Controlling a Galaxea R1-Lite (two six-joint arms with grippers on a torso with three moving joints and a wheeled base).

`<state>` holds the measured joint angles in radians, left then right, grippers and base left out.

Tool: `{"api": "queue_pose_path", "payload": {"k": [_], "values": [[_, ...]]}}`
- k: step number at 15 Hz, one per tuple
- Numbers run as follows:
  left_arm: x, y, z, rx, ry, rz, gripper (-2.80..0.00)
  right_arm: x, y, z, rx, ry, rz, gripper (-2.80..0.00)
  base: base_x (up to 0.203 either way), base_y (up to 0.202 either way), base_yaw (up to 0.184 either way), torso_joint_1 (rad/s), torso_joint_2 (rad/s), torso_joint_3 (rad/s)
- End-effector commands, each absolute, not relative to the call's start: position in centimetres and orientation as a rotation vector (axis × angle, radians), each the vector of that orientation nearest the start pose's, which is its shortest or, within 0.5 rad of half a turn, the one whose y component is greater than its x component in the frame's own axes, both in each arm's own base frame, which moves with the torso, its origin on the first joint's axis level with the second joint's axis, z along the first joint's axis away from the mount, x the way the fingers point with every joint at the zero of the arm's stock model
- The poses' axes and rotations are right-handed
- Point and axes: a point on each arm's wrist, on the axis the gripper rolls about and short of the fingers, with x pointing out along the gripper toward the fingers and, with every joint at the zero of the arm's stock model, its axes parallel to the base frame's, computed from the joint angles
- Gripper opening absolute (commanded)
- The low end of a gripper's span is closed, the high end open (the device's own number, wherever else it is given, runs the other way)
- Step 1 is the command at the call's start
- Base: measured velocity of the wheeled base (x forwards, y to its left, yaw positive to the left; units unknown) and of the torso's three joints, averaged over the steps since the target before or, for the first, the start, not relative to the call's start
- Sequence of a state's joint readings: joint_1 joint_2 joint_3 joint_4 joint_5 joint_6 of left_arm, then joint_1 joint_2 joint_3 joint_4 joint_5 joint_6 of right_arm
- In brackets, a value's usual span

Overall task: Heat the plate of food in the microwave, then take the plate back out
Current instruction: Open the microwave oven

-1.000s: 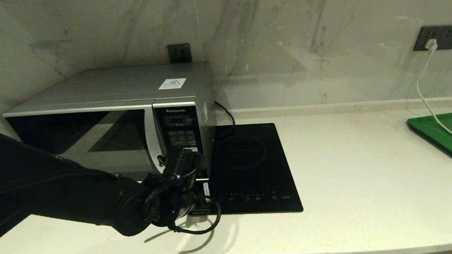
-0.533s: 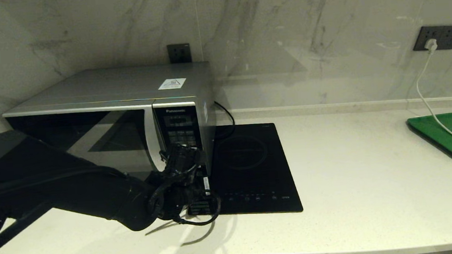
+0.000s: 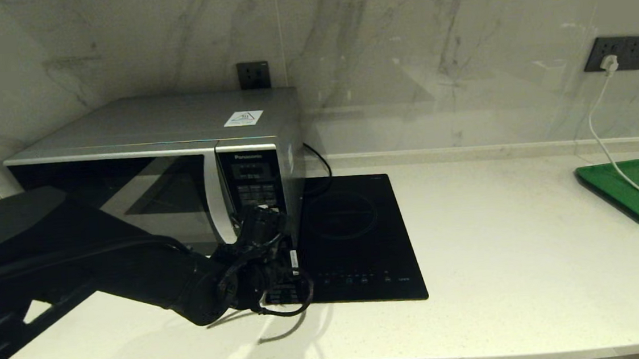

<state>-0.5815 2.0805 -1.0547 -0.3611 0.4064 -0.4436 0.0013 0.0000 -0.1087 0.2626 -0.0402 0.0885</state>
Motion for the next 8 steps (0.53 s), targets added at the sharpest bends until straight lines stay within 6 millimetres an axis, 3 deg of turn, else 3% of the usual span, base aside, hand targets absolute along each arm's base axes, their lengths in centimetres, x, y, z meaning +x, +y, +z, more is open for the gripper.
{"api": "queue_pose_path", "payload": {"k": [1,8], "values": [[32.7,-20.3,8.7,-0.113,0.585,-0.039,-2.80,-3.3,-0.1,7.8,0.086,0.153,-0.045,-2.80,0.000,0.000,0.000,0.000,0.00,0.000],[33.9,-20.3,7.9,-0.083,0.548,-0.027,-2.80,-3.3,-0.1,7.8,0.086,0.153,-0.046,-2.80,0.000,0.000,0.000,0.000,0.00,0.000]]}}
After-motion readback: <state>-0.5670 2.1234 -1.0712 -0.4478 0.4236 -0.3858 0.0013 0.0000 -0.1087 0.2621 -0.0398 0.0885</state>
